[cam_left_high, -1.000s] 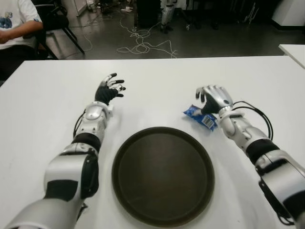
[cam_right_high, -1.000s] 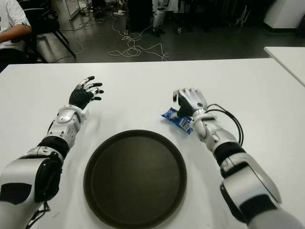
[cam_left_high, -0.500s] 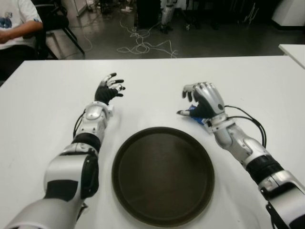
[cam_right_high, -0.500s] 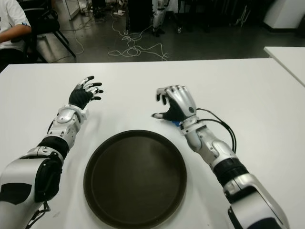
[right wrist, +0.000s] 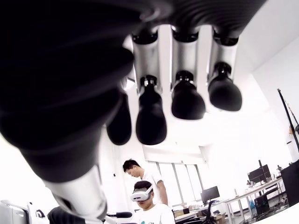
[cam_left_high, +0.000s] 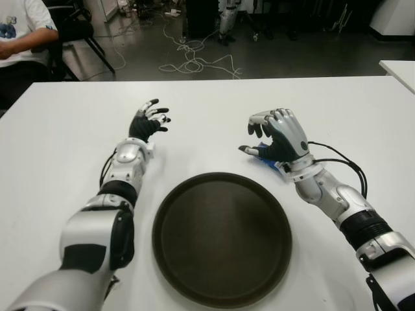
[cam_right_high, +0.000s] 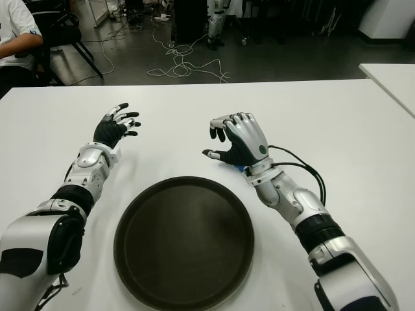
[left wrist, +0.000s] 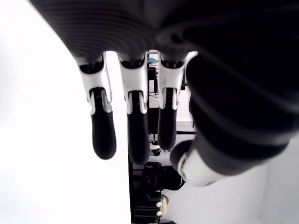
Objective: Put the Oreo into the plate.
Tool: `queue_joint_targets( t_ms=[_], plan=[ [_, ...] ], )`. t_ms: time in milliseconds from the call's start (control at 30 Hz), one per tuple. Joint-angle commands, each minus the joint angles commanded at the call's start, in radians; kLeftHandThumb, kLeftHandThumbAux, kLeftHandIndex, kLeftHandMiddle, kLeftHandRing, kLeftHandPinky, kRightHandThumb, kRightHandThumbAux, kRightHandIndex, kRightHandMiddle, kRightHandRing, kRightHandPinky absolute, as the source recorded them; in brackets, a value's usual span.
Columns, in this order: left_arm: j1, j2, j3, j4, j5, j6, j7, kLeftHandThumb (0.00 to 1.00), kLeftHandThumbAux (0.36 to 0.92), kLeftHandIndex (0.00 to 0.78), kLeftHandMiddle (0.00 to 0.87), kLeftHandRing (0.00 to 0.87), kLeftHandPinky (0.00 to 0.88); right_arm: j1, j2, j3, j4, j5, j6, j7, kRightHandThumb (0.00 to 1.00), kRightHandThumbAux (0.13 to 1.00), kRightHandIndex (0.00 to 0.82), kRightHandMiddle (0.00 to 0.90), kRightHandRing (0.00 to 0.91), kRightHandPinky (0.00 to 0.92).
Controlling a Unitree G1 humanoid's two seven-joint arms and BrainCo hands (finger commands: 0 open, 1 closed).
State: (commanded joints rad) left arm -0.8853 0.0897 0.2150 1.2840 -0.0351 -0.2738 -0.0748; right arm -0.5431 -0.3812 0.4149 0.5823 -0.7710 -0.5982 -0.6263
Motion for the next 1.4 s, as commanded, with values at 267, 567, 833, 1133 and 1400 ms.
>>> queue_joint_targets(
  t_ms=[267, 567, 833, 1133, 1400],
  plan=[
    [0.000, -0.001, 0.000, -0.002, -0.001, 0.000, 0.002, 0.243, 0.857, 0.159, 0.304, 0.363, 0.448, -0.022, 0.012, 0.001, 0.088, -0.009, 0.035, 0.000, 0.049, 0.854, 0.541, 0.665, 0.691, 0.696],
    [0.001, -0.001, -0.002, 0.000, 0.001, -0.001, 0.001, 0.264, 0.816, 0.154, 0.289, 0.353, 0.448, -0.050, 0.034, -0.005, 0.169, 0.021, 0.140, 0.107, 0.001, 0.774, 0.136, 0.175, 0.182, 0.154],
    [0.001, 0.000, -0.001, 0.000, 0.001, -0.001, 0.001, 0.270, 0.830, 0.159, 0.294, 0.352, 0.438, -0.044, 0.037, -0.022, 0.136, 0.057, 0.243, 0.248, 0.000, 0.781, 0.009, 0.012, 0.012, 0.009],
    [0.002, 0.004, -0.005, -0.001, 0.005, -0.003, -0.003, 0.263, 0.814, 0.165, 0.301, 0.355, 0.437, -0.034, 0.037, -0.035, 0.062, 0.060, 0.394, 0.379, 0.000, 0.735, 0.000, 0.000, 0.000, 0.000],
    [0.004, 0.006, -0.006, -0.001, 0.006, -0.007, -0.006, 0.224, 0.812, 0.158, 0.298, 0.357, 0.441, -0.039, 0.025, -0.020, 0.034, 0.035, 0.500, 0.452, 0.000, 0.653, 0.000, 0.000, 0.000, 0.000]
  ],
)
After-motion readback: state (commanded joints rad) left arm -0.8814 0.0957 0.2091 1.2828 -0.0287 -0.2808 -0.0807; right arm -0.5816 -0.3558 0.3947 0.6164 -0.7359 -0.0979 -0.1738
